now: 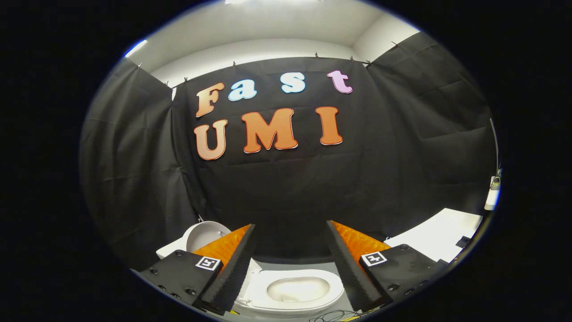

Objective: Open the toilet lid.

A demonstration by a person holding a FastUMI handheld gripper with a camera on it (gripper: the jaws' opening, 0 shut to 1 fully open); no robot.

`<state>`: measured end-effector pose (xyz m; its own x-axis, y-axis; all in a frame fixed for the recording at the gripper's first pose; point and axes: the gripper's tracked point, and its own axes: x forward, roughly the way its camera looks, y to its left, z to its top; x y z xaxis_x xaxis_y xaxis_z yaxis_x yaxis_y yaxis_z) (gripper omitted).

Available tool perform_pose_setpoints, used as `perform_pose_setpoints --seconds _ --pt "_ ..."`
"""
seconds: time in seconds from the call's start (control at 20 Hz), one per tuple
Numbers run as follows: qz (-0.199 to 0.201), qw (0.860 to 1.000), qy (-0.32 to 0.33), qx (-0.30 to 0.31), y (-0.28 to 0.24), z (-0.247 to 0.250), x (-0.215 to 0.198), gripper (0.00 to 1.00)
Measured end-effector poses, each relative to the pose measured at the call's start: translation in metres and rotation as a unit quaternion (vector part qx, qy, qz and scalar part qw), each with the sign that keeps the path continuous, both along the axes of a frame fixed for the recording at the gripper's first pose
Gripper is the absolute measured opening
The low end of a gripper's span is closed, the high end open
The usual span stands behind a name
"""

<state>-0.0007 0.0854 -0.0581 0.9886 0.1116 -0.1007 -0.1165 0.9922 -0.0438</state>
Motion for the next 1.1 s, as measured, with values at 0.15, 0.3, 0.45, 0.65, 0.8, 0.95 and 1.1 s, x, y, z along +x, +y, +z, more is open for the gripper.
perform_pose_setpoints --seconds 0.15,0.3,0.45,0.65,0.8,0.95,1.1 --pt "0.001 1.0 0.001 0.0 0.0 0.0 0.0005 0.98" --pt "0.002 1.0 0.003 0.0 0.0005 -0.0025 -0.0007 0.98" --pt "0.002 1.0 0.006 0.001 0.0015 -0.0039 0.0004 0.98" --pt "0.004 1.0 0.008 0.002 0.004 -0.0058 -0.0001 0.98" --pt "0.005 1.0 0.009 0.002 0.005 -0.0058 0.0007 0.98" --pt "0.004 1.0 0.009 0.002 0.0028 -0.0052 0.0001 0.98" --pt "0.003 1.0 0.011 0.003 0.0017 -0.0066 0.0002 0.98"
